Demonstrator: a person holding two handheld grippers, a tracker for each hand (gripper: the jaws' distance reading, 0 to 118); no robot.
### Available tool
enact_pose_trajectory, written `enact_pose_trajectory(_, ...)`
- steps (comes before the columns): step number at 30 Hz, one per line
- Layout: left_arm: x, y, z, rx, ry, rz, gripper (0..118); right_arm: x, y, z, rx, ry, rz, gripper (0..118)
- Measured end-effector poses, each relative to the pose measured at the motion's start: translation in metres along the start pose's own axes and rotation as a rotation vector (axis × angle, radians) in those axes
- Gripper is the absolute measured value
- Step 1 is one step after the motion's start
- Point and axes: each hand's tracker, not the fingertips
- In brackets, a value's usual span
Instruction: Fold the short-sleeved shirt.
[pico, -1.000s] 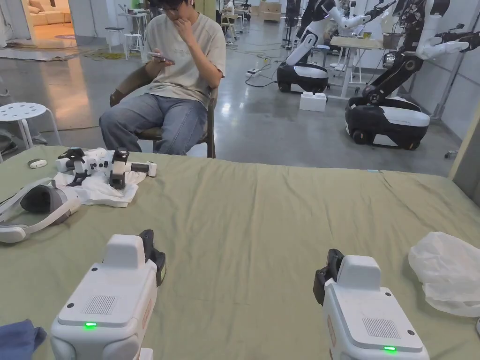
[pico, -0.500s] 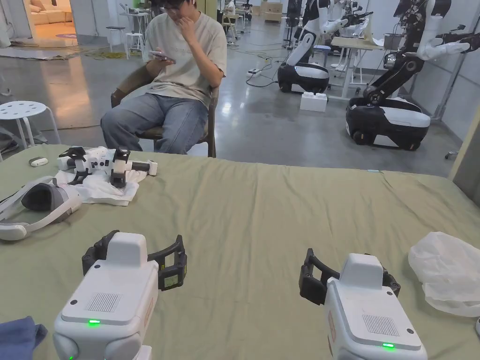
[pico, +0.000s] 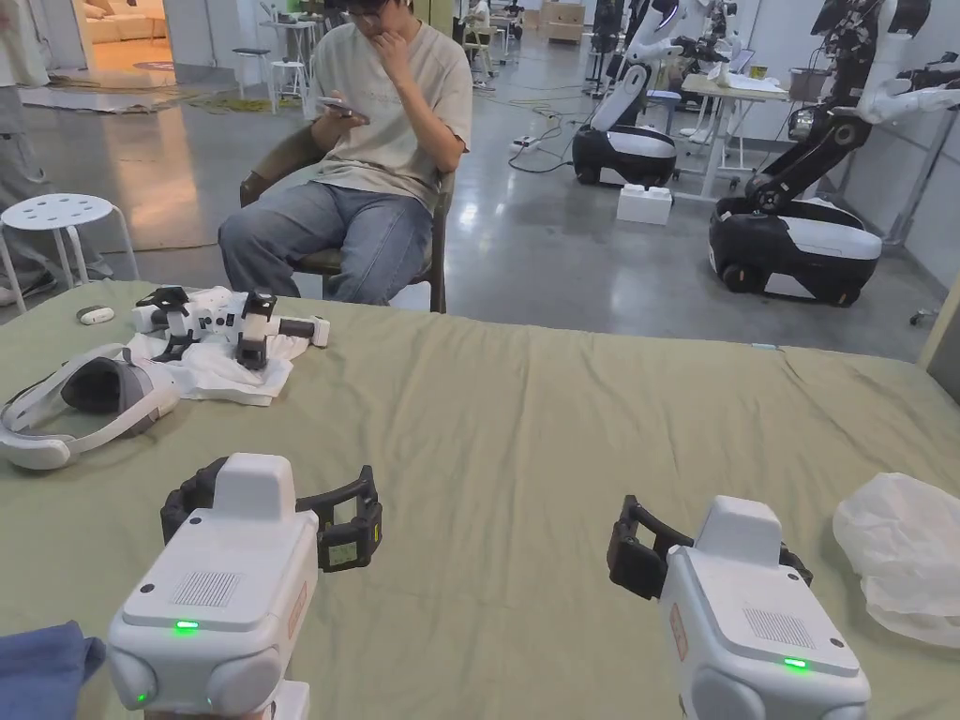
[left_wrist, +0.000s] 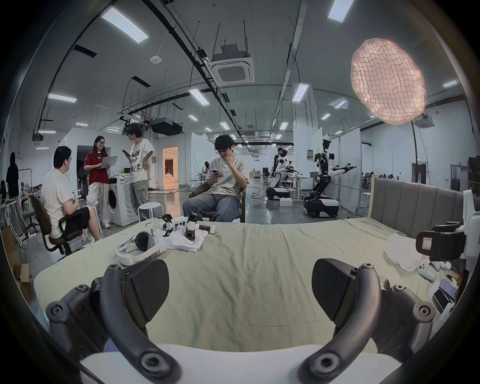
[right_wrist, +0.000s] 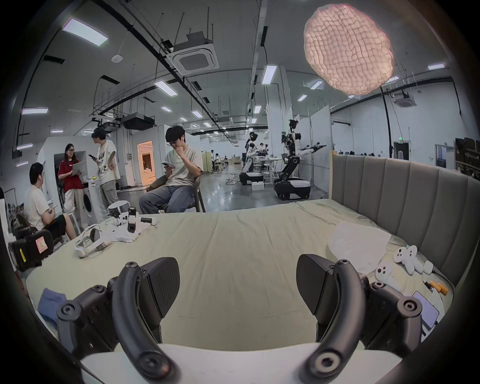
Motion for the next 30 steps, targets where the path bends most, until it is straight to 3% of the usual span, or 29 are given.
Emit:
enact_pose_trajectory(7,0.002,-0.002,-0.002,0.005,-0.003,-0.017,111,-0.002,0.008,-0.006,-0.060,-0.013,-0.068,96)
enact_pose_trajectory(18,-0.003,-0.006,-0.005,0.023,-0.003,0.058,111,-0.007,0.009,-0.007,-0.122,-0.070,-0.040,96)
enact_pose_trajectory(30,0.000,-0.005,-0.003,0.034,0.005,-0.021,111,-0.008,0.008,-0.009,-0.141,-0.080,-0.026,98)
